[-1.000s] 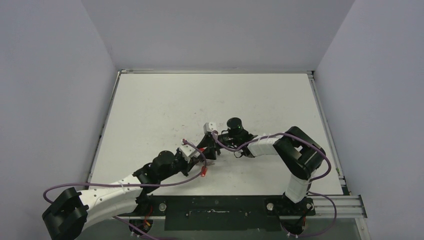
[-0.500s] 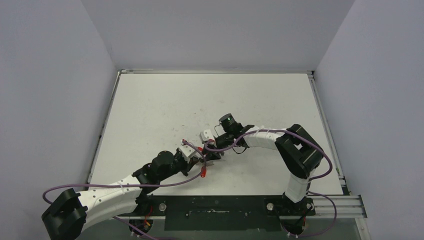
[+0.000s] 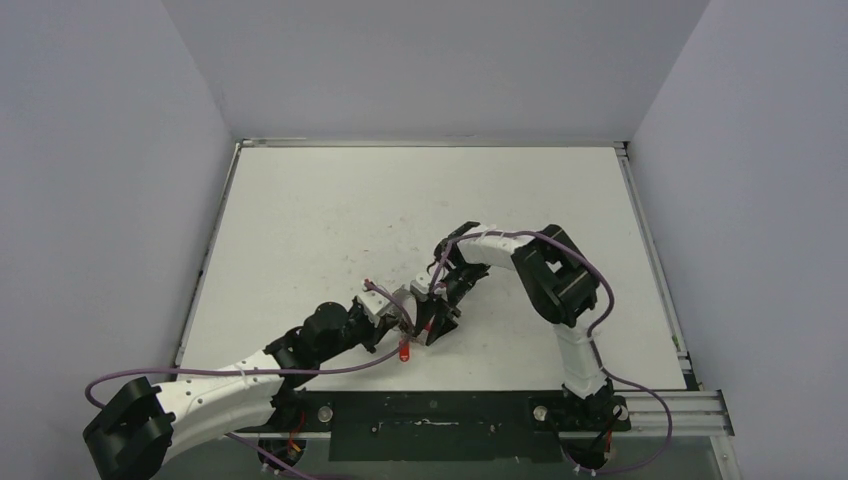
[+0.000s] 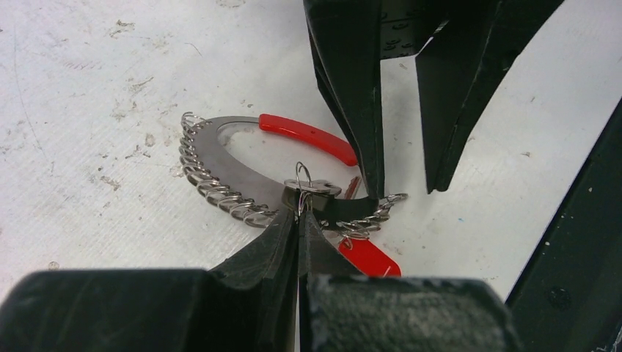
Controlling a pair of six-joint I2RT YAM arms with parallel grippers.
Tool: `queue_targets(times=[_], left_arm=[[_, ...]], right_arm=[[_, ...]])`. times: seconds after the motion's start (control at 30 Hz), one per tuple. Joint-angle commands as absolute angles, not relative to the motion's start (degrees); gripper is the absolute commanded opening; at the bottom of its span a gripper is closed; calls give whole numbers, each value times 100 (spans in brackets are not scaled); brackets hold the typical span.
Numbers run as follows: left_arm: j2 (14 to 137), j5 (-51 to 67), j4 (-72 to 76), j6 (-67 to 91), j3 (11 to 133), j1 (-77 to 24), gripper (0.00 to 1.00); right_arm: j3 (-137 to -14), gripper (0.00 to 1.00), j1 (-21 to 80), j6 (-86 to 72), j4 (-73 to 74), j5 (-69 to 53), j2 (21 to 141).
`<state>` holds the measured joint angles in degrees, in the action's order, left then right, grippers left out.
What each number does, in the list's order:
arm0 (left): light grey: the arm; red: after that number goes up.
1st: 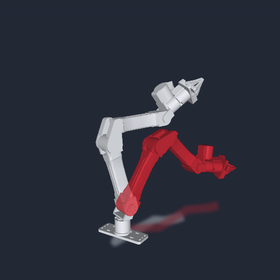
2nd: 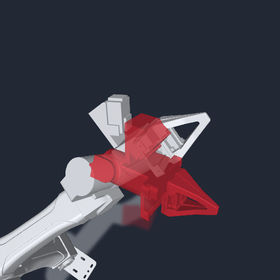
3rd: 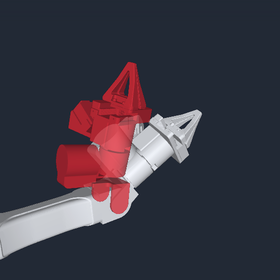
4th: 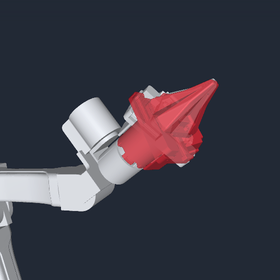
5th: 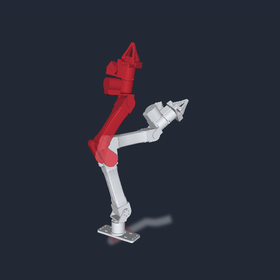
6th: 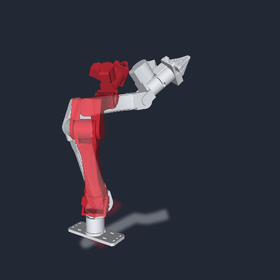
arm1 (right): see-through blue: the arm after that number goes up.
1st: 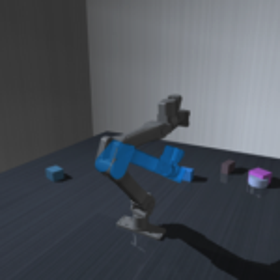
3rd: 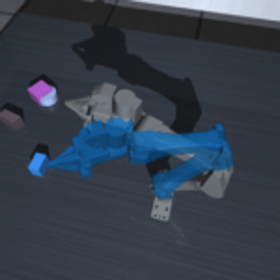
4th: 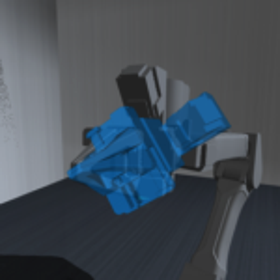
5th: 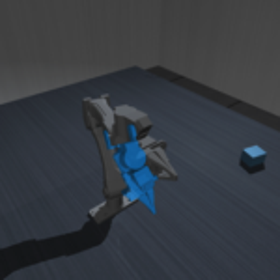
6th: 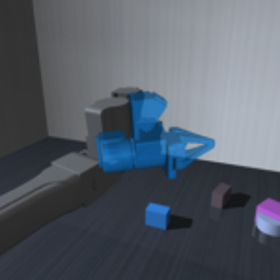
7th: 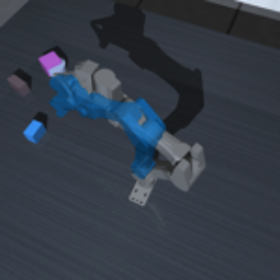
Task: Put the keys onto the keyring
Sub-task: Adjust the key on the keyring.
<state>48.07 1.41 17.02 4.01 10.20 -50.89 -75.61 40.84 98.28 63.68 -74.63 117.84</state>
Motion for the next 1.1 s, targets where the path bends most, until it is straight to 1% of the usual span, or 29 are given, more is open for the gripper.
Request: queue_targets(times=[0.0, 0.17, 0.2, 0.23, 0.27, 0.3, 0.37, 0.5, 0.6, 0.63, 0.67, 0.7, 0.73, 0.77, 0.8, 0.83, 0.87, 0.93, 0.97, 1.0, 1.03, 1.07], left_arm=[[4735, 166, 2115, 403, 1031, -5090, 0], [4682, 147, 2010, 381, 1040, -5089, 0], [4684, 129, 2008, 378, 1037, -5093, 0], [4678, 124, 2004, 374, 1037, -5094, 0], [4676, 115, 1992, 370, 1037, -5090, 0], [4670, 114, 1990, 369, 1042, -5090, 0], [4656, 114, 1978, 369, 1037, -5095, 0], [4620, 97, 1907, 352, 1047, -5089, 0], [4559, 92, 1852, 337, 1047, -5093, 0], [4532, 84, 1840, 334, 1046, -5087, 0], [4514, 80, 1823, 334, 1038, -5089, 0], [4485, 67, 1806, 338, 1031, -5087, 0], [4465, 63, 1791, 342, 1021, -5089, 0], [4443, 62, 1812, 349, 1010, -5089, 0], [4425, 60, 1819, 360, 989, -5088, 0], [4415, 58, 1827, 360, 977, -5091, 0], [4417, 58, 1840, 360, 966, -5090, 0], [4430, 52, 1894, 360, 929, -5080, 0], [4440, 68, 1901, 372, 919, -5080, 0], [4443, 70, 1923, 377, 913, -5080, 0], [4451, 79, 1934, 384, 895, -5086, 0], [4457, 83, 1953, 386, 878, -5076, 0]], right_arm=[[-7832, 38, 3806, 13757, 9742, -8472, 12333], [-7664, 57, 3711, 13835, 9739, -8464, 12215], [-7634, 66, 3673, 13855, 9739, -8459, 12175], [-7625, 80, 3632, 13871, 9731, -8456, 12120], [-7613, 97, 3604, 13914, 9725, -8455, 12042], [-7591, 100, 3577, 13988, 9721, -8448, 11963], [-7558, 100, 3531, 14198, 9721, -8384, 11722], [-7871, 100, 3524, 14345, 9721, -7830, 11367], [-8357, 100, 3501, 14053, 9703, -7206, 11219], [-8563, 100, 3486, 13712, 9553, -6957, 11165], [-8667, 100, 3486, 13054, 9012, -6544, 11033], [-8637, 100, 3572, 11753, 8060, -5975, 10767], [-8369, 100, 3853, 10058, 6489, -4763, 10427], [-7971, 100, 4277, 8810, 5112, -3317, 10066], [-7511, 100, 4687, 7968, 4087, -2013, 9852], [-7512, 100, 4749, 7621, 3374, -1211, 9788], [-7710, 100, 4755, 6898, 2974, -436, 9861], [-8322, 100, 4750, 4874, 2287, 1818, 10170], [-8591, 100, 4697, 4242, 2226, 2576, 10314], [-8774, 100, 4616, 3745, 2258, 2843, 10400], [-8843, 100, 4542, 3281, 2252, 2802, 10409], [-8734, 100, 4466, 2909, 2135, 2446, 10335]])
